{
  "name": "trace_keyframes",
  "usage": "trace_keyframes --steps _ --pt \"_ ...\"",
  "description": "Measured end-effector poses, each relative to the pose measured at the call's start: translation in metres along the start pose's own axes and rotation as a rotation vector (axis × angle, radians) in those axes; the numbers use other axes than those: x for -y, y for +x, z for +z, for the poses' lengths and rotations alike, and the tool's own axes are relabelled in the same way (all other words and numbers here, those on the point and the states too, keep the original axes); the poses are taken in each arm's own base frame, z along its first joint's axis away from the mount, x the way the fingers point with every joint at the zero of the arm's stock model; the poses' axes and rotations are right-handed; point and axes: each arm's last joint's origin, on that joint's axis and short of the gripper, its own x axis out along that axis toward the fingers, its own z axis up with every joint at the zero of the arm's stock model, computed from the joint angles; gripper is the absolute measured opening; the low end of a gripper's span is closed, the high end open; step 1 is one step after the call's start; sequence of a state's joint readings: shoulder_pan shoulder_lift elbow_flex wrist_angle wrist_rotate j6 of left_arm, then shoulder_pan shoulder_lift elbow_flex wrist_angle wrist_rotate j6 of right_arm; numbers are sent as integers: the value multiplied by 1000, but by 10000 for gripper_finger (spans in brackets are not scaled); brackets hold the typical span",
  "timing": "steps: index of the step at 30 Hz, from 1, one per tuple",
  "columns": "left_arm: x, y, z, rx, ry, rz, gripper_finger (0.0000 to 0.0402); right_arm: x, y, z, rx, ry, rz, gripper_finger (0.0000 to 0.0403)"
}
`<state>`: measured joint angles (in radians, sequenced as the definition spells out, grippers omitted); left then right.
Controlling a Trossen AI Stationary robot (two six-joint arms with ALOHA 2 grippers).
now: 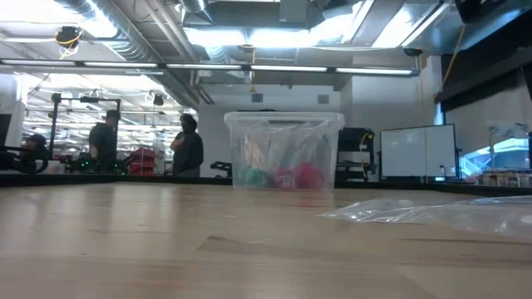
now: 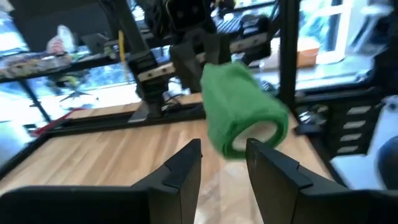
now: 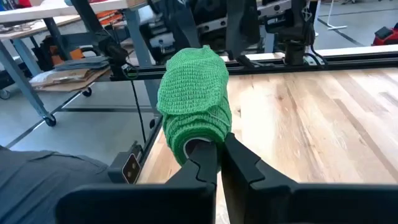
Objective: Roll bandage
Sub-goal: Roll the green bandage
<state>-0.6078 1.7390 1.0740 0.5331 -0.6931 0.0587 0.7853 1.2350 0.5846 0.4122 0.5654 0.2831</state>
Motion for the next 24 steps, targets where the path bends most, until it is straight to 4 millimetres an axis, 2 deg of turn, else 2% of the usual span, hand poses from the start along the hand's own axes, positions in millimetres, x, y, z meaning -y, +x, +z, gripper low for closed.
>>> trace_keyframes --steps 6,18,24 --pt "4 -5 0 -9 39 55 120 1 0 -1 -4 20 -21 7" --pt "-9 6 0 0 -5 30 120 3 1 2 22 34 -39 7" --pt "-10 8 2 27 -16 16 120 1 7 -4 12 26 -52 7"
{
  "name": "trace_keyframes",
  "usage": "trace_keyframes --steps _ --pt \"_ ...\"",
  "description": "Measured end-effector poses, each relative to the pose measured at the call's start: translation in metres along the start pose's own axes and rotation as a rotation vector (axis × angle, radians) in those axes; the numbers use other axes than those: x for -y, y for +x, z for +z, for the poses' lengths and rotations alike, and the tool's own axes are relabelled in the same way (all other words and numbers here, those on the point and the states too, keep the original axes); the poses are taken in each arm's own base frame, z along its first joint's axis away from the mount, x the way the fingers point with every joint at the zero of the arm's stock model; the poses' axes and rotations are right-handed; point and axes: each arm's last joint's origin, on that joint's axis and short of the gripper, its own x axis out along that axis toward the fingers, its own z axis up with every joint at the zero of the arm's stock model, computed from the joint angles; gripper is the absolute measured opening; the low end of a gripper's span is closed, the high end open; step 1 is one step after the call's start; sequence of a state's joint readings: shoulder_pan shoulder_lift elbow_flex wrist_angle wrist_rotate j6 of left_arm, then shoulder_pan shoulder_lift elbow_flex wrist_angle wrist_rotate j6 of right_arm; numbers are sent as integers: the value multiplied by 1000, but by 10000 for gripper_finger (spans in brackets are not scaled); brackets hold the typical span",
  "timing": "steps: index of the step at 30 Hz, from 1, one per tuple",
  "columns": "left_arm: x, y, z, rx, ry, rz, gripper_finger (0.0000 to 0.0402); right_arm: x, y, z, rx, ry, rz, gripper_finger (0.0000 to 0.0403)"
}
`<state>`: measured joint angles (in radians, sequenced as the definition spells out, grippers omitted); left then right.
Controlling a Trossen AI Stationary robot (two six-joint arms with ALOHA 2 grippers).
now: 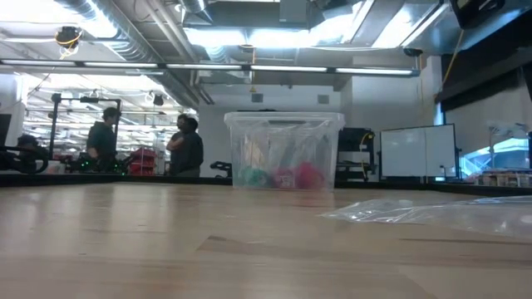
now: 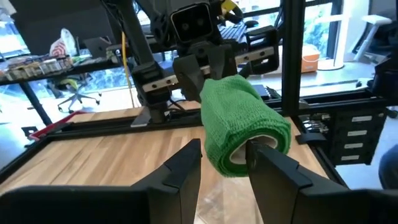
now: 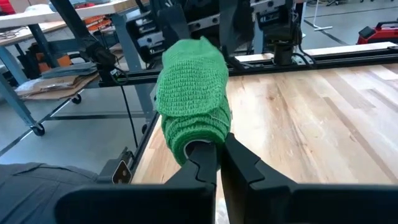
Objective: Roll bandage
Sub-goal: Roll the green bandage
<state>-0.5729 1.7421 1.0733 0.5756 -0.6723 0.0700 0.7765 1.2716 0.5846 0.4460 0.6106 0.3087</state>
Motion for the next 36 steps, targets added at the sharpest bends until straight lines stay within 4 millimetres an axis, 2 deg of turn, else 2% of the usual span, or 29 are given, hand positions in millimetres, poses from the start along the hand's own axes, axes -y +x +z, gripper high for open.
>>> trace_keyframes --steps 12,15,19,22,24,30,36 --pt "-5 5 -4 -31 -6 -37 117 -3 6 -2 38 -4 -6 12" --pt "-6 5 -4 -31 4 -34 90 -3 6 -2 42 -2 -14 20" --pt "-7 6 -4 -33 29 -18 21 -3 6 -2 42 57 -9 37" --pt "-6 5 -4 -34 50 1 12 -3 4 0 38 77 5 56" --pt "-4 3 -4 -34 88 22 10 -1 -2 6 46 82 9 73" --pt "5 -6 -2 -33 255 6 7 4 -24 42 -4 62 0 140" --pt "9 -9 -4 -52 369 2 4 -4 -27 70 0 34 39 184"
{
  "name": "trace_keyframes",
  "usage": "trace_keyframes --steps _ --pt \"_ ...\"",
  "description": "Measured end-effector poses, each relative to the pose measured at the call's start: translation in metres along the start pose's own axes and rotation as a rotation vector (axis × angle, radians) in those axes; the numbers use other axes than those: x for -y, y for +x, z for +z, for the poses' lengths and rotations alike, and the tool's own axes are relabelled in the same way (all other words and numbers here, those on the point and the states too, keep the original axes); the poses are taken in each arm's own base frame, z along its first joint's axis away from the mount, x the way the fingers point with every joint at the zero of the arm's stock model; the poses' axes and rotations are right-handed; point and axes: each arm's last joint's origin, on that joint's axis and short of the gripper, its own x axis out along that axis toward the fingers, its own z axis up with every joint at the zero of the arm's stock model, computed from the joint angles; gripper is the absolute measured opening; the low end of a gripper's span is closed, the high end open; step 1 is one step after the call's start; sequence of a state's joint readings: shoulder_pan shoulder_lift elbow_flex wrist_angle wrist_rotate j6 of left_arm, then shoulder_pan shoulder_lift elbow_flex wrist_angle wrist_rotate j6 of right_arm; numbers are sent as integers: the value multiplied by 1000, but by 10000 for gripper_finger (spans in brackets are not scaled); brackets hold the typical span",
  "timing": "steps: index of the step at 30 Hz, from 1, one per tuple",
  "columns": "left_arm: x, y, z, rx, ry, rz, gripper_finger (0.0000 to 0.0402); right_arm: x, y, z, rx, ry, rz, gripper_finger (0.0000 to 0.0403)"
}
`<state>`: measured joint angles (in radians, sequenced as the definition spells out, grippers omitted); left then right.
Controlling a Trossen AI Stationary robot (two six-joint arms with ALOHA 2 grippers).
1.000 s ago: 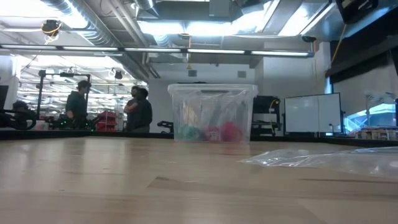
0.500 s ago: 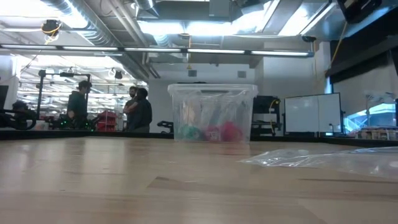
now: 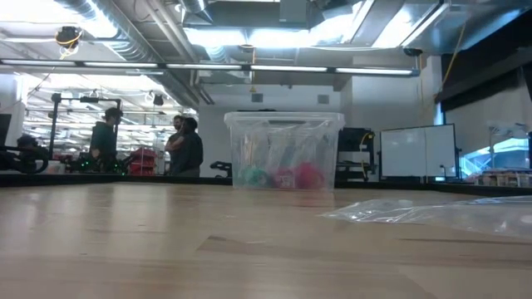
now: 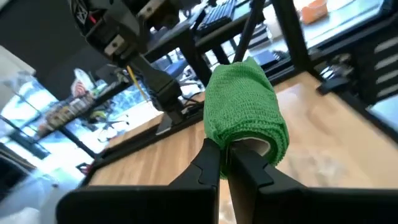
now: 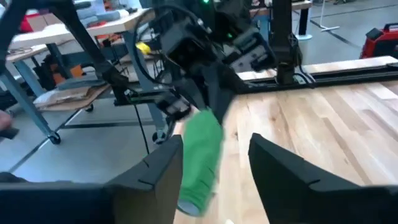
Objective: Roll bandage
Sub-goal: Roll the green bandage
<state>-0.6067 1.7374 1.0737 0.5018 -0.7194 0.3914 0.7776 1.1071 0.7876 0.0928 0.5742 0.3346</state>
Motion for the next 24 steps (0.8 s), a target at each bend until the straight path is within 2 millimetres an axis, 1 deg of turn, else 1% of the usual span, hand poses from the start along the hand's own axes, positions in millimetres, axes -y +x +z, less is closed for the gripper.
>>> trace_keyframes --steps 2,6,10,13,16,20,24 --pt "-2 1 -1 -4 36 7 6 -1 5 2 -1 -1 -11 187" --pt "-4 3 -2 -8 96 15 3 4 25 -4 -23 -2 -39 185" --pt "-6 5 -2 -11 139 21 4 16 43 -10 -60 55 -45 178" --pt "-6 5 -2 -12 191 21 3 25 54 -12 -98 118 -3 175" --pt "-8 6 -3 -16 225 26 3 29 59 -12 -115 145 44 174" --pt "-11 9 -4 -22 247 35 3 35 62 -12 -123 157 26 174" --pt "-13 11 -5 -28 256 41 3 35 62 -12 -124 156 30 174"
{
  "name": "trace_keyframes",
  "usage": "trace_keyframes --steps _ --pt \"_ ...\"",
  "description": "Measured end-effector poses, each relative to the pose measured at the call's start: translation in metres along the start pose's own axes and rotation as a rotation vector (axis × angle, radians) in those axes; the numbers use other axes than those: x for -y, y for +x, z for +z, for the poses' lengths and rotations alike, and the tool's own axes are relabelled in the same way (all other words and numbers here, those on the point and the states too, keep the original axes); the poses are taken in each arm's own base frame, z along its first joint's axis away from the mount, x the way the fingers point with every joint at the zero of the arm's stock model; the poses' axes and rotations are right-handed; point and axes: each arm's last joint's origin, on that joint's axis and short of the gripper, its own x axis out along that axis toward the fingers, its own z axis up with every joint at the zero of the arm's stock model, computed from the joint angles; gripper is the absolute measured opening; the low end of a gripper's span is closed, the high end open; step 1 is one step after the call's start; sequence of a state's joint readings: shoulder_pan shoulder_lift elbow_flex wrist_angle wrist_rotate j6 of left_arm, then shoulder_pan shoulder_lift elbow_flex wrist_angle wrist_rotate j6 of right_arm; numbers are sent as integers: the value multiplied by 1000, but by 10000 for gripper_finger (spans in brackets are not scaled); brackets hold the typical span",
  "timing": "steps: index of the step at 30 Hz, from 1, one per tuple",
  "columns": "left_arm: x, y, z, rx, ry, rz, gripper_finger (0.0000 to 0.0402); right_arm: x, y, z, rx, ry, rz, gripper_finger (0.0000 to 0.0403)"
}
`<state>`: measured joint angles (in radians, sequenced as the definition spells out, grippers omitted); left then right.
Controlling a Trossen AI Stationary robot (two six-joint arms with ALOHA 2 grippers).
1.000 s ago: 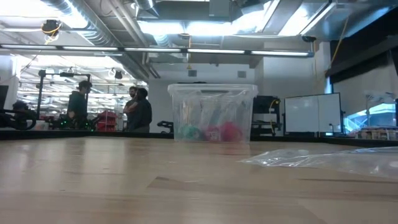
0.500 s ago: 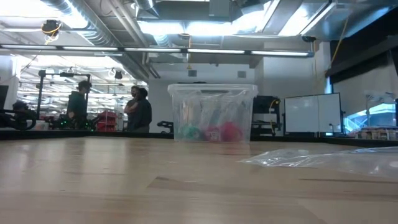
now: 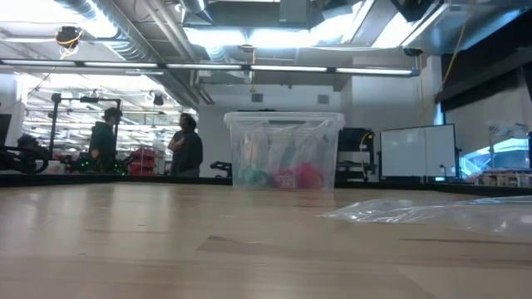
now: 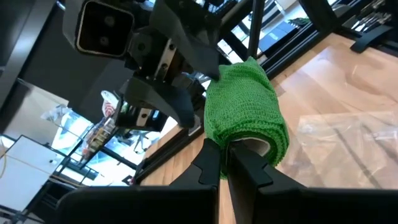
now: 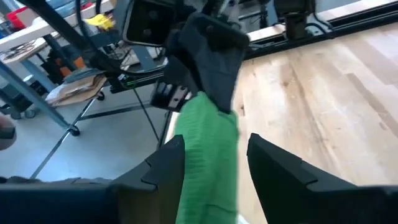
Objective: Roll bandage
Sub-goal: Roll the green bandage
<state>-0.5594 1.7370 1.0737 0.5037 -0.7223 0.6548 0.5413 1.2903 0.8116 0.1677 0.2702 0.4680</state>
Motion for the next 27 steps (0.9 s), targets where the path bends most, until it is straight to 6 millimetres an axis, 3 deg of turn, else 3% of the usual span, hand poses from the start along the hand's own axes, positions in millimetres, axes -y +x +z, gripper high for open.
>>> trace_keyframes --steps 8,15,20,27 --pt "-5 5 -5 -23 -6 10 3 1 8 -7 -25 -45 -27 156" --pt "-5 7 -10 -54 -34 -2 2 2 10 -9 -25 -126 -51 18" --pt "-5 8 -13 -77 -127 -4 4 -5 7 -4 -7 -212 -93 15" --pt "-10 15 -24 -146 -275 3 4 -37 -4 16 23 -405 -118 6"
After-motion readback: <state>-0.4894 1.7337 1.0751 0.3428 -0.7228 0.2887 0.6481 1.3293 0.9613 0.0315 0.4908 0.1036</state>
